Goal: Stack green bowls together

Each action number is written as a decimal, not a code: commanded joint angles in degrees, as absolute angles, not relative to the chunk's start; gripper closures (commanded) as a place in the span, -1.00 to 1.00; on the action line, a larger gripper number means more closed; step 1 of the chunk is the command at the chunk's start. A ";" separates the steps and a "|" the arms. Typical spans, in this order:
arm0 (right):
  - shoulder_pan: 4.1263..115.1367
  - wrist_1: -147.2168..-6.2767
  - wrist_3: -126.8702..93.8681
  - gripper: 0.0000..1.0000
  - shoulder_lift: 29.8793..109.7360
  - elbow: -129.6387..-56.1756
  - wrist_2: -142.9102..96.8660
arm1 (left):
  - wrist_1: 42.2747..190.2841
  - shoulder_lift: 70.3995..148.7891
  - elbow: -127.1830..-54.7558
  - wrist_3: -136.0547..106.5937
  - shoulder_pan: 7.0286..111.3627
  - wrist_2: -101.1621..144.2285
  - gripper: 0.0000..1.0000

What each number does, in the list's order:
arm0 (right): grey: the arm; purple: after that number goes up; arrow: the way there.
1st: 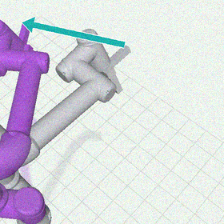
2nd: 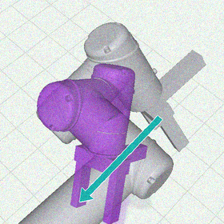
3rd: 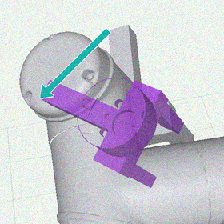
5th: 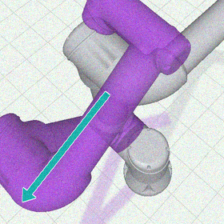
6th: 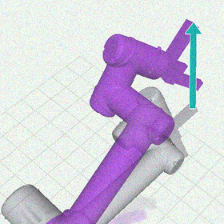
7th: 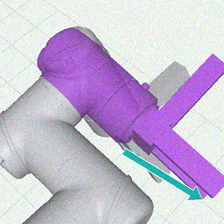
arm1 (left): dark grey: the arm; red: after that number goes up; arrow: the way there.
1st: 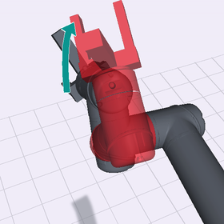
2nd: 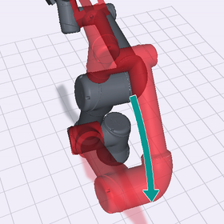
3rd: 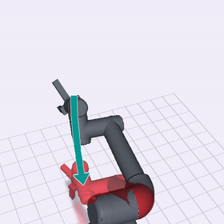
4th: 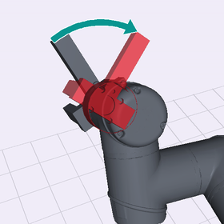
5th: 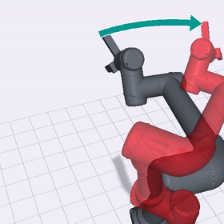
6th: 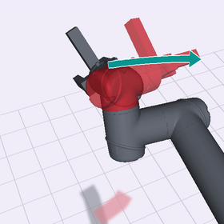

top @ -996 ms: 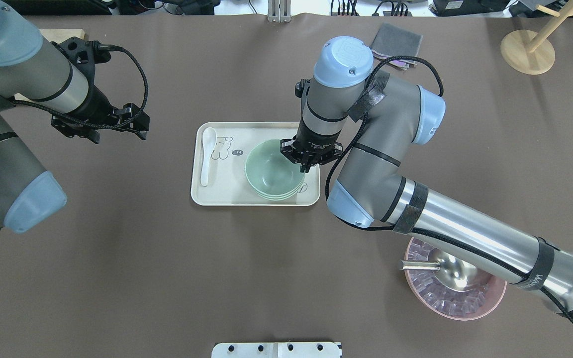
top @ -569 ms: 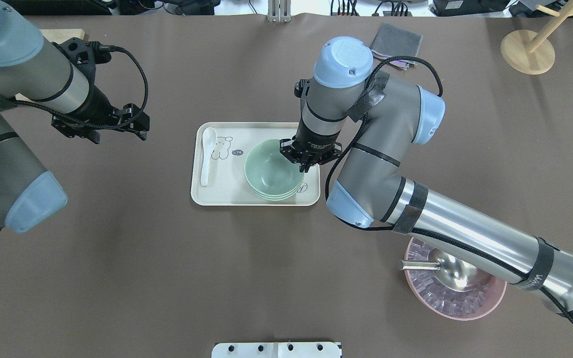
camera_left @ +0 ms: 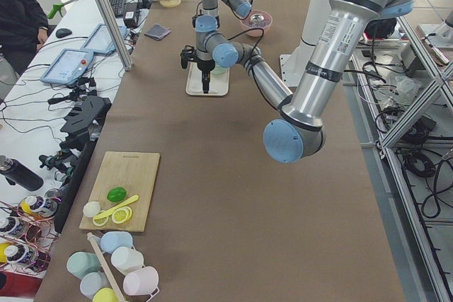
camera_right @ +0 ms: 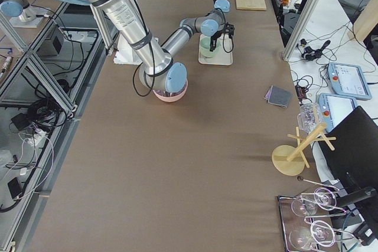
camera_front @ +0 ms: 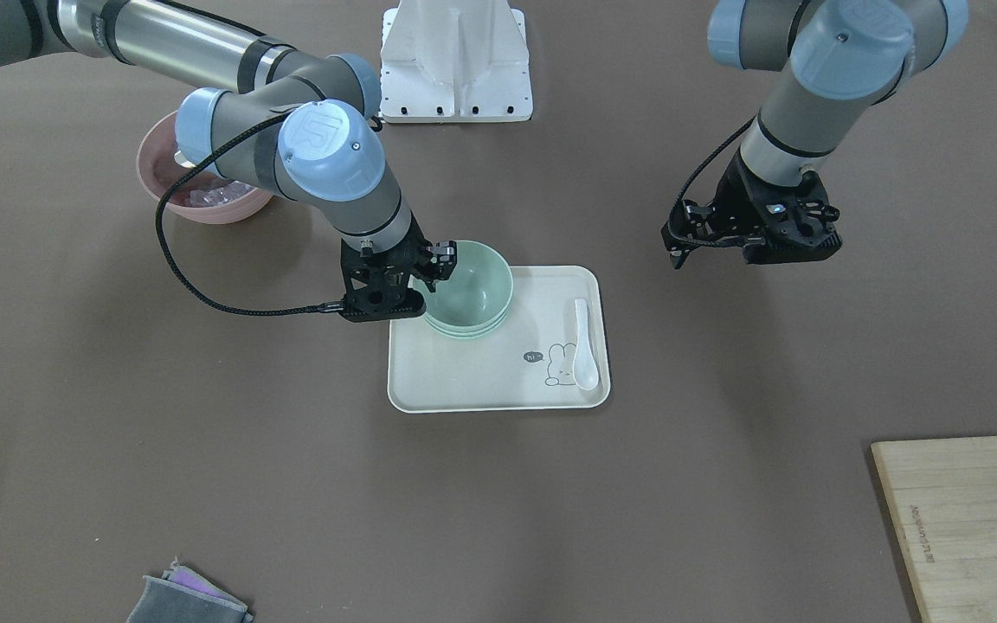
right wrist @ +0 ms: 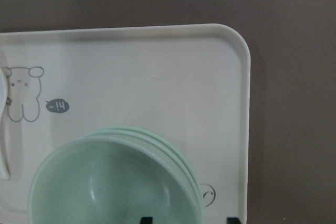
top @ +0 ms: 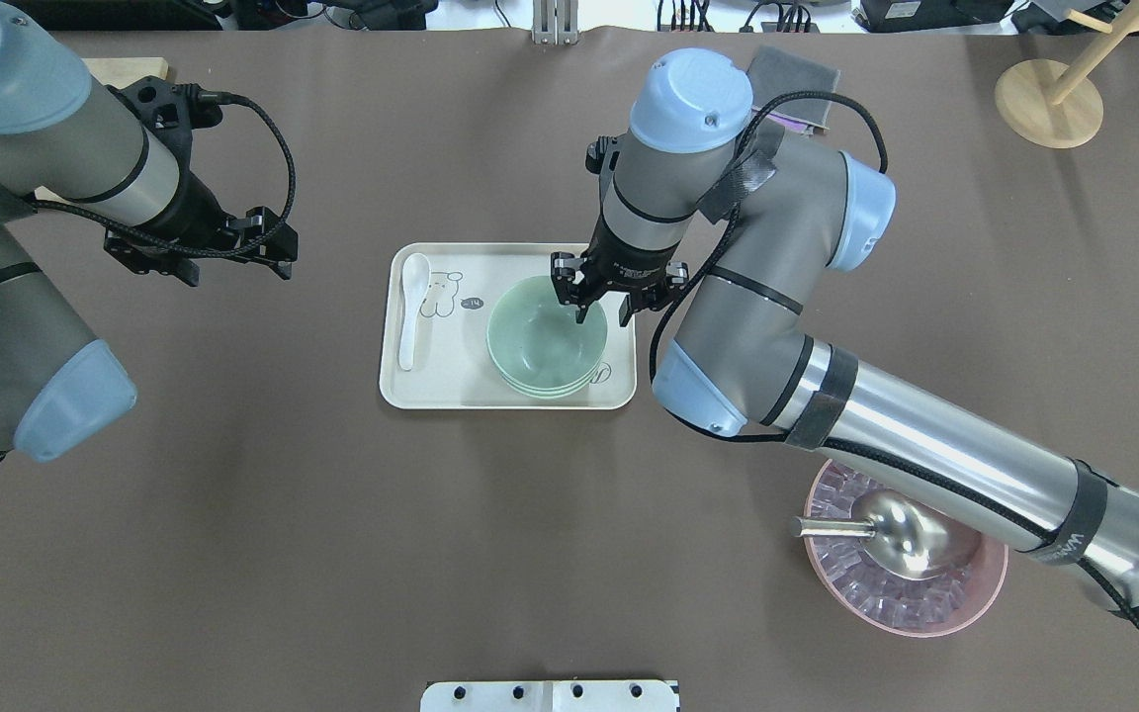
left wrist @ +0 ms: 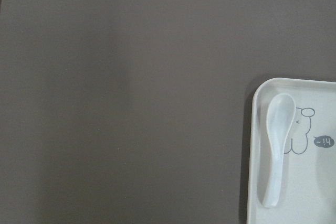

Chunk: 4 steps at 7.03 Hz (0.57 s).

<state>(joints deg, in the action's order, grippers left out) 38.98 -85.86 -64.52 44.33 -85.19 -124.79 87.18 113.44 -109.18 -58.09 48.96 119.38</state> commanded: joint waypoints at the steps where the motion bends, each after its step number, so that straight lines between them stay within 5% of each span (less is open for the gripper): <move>1: 44.09 -86.57 -64.69 -1.00 44.47 -87.87 -131.18 | 86.93 113.47 -109.42 -57.83 49.48 119.53 -0.96; 4: 52.71 -94.01 -60.93 -1.00 51.92 -95.77 -134.30 | 85.18 110.59 -110.21 -49.28 56.74 121.19 -0.96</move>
<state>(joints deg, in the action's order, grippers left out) 49.34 -90.60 -63.17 48.96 -92.61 -133.71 86.13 112.25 -109.77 -54.69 53.34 119.95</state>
